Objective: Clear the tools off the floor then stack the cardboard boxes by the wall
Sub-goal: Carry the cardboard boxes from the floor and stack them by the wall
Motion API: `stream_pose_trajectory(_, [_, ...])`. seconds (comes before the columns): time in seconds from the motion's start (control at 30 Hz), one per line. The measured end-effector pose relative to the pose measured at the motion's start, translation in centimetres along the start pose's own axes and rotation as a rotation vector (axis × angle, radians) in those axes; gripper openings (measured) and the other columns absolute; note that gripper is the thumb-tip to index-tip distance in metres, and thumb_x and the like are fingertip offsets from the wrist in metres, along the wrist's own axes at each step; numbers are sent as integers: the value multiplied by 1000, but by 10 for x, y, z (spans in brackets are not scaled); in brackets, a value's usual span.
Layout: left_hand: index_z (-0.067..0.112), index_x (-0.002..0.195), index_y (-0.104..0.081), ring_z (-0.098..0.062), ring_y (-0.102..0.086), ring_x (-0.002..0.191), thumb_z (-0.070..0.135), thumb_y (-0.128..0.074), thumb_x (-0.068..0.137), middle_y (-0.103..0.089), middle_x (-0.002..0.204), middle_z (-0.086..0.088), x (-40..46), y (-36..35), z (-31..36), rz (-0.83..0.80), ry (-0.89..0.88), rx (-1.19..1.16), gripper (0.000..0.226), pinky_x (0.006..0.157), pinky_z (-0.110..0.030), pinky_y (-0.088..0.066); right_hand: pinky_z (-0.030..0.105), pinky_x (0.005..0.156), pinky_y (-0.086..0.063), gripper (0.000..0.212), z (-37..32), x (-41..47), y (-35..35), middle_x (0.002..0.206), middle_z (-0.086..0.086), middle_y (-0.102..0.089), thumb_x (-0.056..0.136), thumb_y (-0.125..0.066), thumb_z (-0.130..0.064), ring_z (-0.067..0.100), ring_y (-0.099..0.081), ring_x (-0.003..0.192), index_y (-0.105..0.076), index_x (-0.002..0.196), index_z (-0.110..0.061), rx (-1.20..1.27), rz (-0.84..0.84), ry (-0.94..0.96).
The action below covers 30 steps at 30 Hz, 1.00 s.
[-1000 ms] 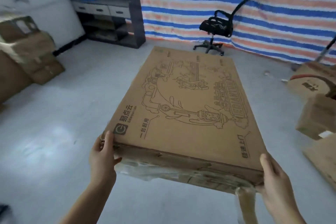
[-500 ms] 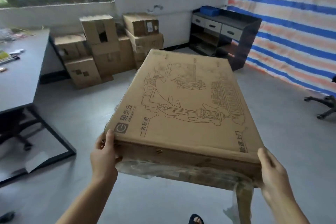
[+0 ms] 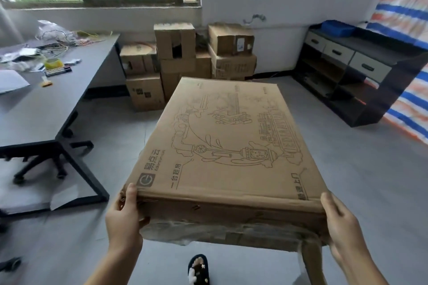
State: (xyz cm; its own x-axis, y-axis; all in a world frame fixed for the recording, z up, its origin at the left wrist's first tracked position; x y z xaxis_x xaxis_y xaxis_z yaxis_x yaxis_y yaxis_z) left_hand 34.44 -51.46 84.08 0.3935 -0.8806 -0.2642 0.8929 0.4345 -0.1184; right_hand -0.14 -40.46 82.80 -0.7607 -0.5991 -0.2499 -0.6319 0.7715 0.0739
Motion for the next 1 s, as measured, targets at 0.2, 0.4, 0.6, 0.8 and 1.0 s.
stream_pose_trajectory(0.2, [11, 116, -57, -25, -53, 98, 33, -50, 96, -58, 107, -7, 103, -99, -1, 6, 1, -18, 30, 78, -46, -50, 37, 99, -40, 42, -26, 125, -69, 121, 6, -58, 97, -48, -30, 24, -53, 110, -51, 133, -8, -26, 6, 12])
stream_pose_trajectory(0.4, [9, 121, -55, -28, -53, 102, 34, -49, 96, -57, 110, -9, 215, -215, 36, -63, 6, 13, 36, 82, -51, -51, 34, 93, -40, 43, -77, 244, -139, 119, 5, -57, 97, -48, -30, 23, -52, 106, -50, 133, -8, -2, 32, 17])
stream_pose_trajectory(0.6, [15, 110, -56, -27, -53, 102, 34, -49, 96, -59, 103, -5, 291, -326, 52, -121, -3, 8, 25, 80, -50, -52, 33, 96, -39, 43, -122, 352, -180, 121, 4, -58, 97, -49, -30, 20, -52, 109, -52, 132, -7, -10, 70, 36])
stream_pose_trajectory(0.8, [14, 112, -58, -25, -52, 102, 36, -48, 96, -59, 102, -3, 359, -451, 54, -98, -40, -29, 30, 78, -48, -52, 43, 104, -40, 48, -168, 492, -222, 125, 6, -59, 94, -51, -40, 24, -54, 115, -53, 132, -11, -23, 28, 75])
stream_pose_trajectory(1.0, [17, 115, -58, -25, -53, 101, 36, -48, 96, -59, 108, -5, 420, -600, 68, -30, -69, -124, 28, 77, -46, -52, 44, 107, -37, 89, -242, 668, -260, 135, 2, -54, 66, -62, -71, 21, -49, 125, -51, 134, -15, -62, -78, 138])
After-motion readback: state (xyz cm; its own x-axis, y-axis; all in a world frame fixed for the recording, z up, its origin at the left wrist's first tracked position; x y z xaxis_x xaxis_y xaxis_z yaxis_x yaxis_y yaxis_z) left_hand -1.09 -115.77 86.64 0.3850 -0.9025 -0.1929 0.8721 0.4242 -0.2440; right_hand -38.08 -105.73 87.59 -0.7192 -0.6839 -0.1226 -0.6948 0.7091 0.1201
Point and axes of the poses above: each hand's wrist, its own x-axis towards the middle knuckle, its own y-axis out of the back of the hand, z = x × y, the point moved 1 cm from there along x, towards the middle knuckle
